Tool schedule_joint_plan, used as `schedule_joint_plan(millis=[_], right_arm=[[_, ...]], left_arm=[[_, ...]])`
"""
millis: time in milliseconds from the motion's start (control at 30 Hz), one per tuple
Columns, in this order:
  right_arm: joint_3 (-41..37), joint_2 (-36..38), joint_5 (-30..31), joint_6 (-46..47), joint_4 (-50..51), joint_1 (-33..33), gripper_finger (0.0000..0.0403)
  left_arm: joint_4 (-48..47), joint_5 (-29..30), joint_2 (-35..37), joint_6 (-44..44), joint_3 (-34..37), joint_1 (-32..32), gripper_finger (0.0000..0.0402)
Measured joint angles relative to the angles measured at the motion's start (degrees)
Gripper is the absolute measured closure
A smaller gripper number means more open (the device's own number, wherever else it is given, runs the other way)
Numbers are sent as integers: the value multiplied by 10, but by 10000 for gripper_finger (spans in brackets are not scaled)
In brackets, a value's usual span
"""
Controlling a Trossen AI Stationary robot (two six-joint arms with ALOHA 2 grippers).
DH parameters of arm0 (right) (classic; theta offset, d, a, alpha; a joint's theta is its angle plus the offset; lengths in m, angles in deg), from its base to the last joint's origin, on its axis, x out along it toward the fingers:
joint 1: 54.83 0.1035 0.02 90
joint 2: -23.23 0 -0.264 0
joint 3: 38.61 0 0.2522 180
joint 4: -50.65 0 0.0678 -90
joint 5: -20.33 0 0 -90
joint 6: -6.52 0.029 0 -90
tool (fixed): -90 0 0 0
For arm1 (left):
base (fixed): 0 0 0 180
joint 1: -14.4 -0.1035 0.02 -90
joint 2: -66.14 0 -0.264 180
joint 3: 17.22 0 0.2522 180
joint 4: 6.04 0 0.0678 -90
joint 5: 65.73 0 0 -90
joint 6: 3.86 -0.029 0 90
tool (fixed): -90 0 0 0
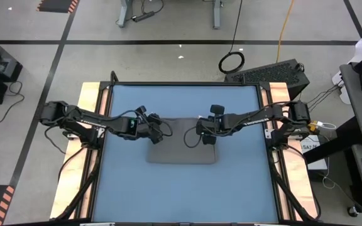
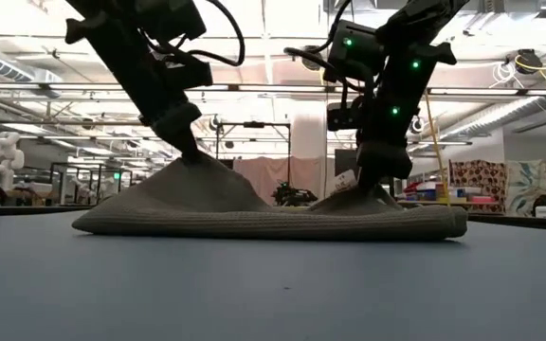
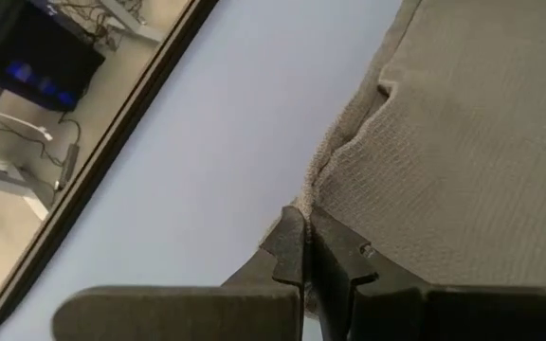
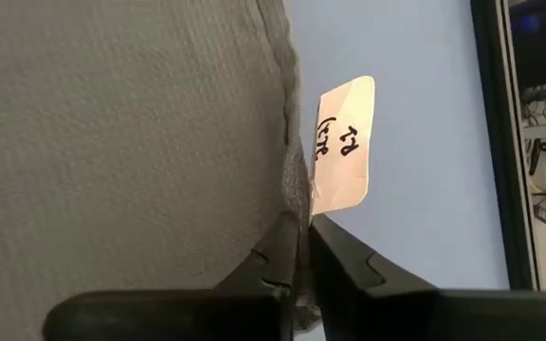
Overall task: Roll towel
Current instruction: Roll the gray towel
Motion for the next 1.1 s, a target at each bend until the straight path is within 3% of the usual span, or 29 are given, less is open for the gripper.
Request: schedule_joint_plan(millis=[633, 900, 1100], right_arm=[[0, 27, 31, 27, 14, 12, 246], [0, 92, 28, 83, 35, 76, 241], [0, 100, 27, 126, 36, 138, 241]], left_arm=[[11, 9, -5, 19, 0, -23, 390], [17, 15, -5, 28, 0, -43, 316], [1, 25, 1, 6, 0, -48, 268]])
